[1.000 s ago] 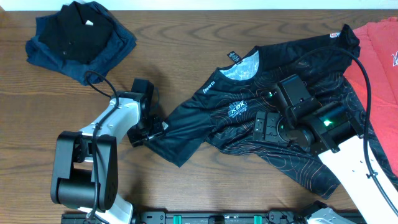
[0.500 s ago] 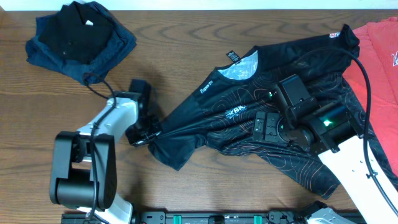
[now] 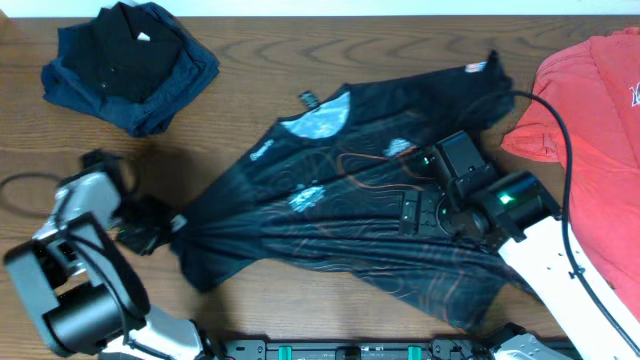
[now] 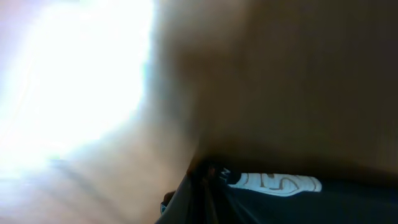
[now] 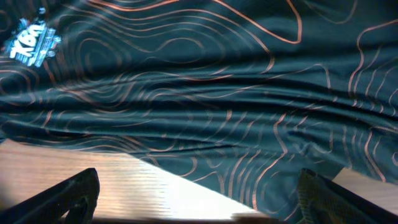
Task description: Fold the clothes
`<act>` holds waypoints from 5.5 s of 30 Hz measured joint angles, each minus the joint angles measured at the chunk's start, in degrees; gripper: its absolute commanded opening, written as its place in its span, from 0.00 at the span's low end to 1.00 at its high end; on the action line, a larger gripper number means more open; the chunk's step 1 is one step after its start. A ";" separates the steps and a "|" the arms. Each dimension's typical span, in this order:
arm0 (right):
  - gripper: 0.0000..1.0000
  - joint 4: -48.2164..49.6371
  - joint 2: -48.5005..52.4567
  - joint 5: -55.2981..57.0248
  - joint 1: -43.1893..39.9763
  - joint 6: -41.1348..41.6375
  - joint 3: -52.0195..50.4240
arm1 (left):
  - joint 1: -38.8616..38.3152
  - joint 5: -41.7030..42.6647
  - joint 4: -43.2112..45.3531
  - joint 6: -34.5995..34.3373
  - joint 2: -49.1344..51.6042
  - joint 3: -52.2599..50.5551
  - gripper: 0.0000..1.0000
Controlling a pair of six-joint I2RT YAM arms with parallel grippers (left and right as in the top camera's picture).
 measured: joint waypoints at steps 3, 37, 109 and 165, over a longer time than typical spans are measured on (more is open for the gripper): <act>0.99 1.16 0.00 -2.19 0.02 0.00 -2.49 | 5.05 -0.09 -0.57 -0.11 0.07 0.00 0.06; 0.84 15.78 0.00 -15.41 15.89 13.88 -31.36 | 11.52 0.48 -1.20 -0.13 0.24 0.00 0.06; 0.01 -7.04 2.29 10.01 9.01 14.73 13.62 | -9.44 1.53 -19.56 -0.15 -48.13 11.98 0.06; 0.01 -18.88 0.37 29.75 8.96 5.18 68.72 | -9.51 6.29 -43.01 -5.33 -29.79 108.63 0.06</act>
